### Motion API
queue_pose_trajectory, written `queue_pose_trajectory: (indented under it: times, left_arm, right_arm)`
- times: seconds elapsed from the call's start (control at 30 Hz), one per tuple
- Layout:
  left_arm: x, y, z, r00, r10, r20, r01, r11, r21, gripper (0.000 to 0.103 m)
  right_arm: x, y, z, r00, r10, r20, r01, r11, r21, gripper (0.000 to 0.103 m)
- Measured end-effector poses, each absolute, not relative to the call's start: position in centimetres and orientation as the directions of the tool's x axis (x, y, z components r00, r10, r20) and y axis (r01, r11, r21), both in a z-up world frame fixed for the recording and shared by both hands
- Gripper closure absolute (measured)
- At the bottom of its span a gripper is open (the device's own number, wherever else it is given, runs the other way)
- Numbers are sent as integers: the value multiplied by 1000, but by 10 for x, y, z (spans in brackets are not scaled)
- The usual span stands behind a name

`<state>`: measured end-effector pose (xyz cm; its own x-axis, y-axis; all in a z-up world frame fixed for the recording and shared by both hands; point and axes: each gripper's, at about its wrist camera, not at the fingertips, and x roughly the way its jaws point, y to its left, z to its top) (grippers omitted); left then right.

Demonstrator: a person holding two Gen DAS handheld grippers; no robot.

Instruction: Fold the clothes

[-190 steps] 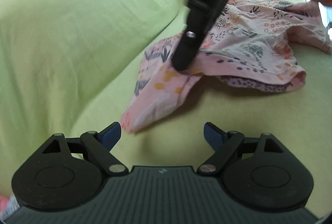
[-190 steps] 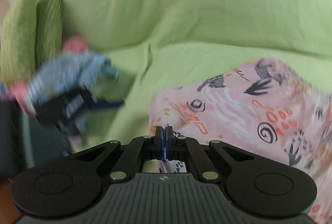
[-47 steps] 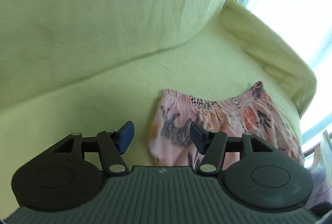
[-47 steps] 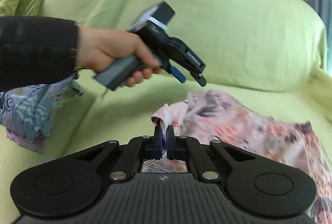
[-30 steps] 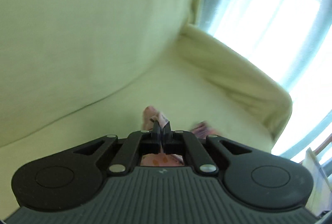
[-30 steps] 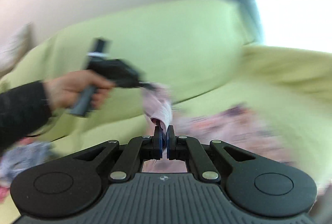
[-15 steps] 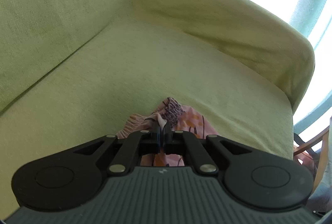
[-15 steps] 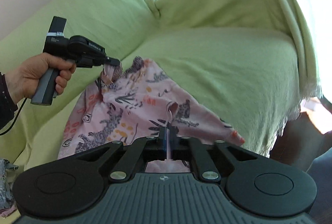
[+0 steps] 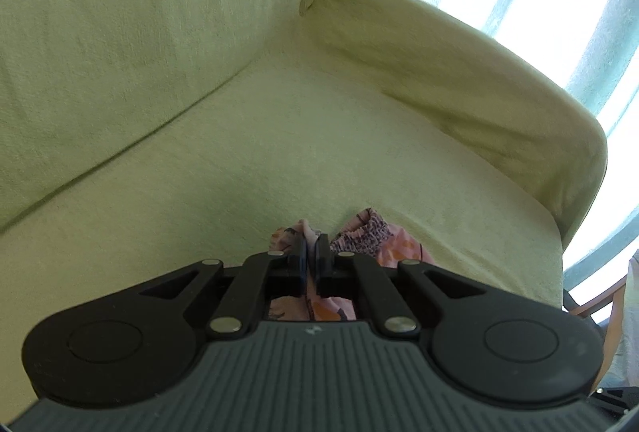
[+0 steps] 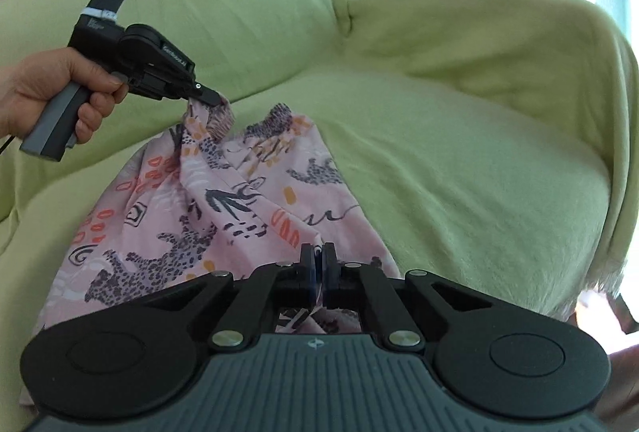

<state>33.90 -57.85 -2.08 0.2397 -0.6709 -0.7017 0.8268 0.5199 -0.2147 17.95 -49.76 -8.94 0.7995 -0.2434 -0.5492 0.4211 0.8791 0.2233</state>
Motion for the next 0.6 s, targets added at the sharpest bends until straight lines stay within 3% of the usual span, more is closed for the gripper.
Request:
queue_pose_trajectory:
  times: [0.23,0.4,0.43,0.5,0.6]
  left_arm:
    - [312,-594,0,201,-732,-651,854,456,-250,102]
    - [310,-634,-34,207,-686,-698,879,444,-175,98]
    - [313,-636,-38,213,-677,-704,881,444,-161,96]
    - [324,-632,-40,228,-671,-706,881,451,-144,77]
    - [341,-621,-43,201,-657,-726,902,413,-125,76]
  right_arm:
    - [100,-487,-52,828,-354,-436,492,831,260,101]
    - [94,-507,-75,770,-369,-520,570,764,303,101]
    - [97,-510,-82,760,-357,-543,574,761,304,101]
    - [102,-516,-95,740,-331,-585,581,753,309,101]
    - [100,-524,-104,741,-291,-605,578,735,355,101]
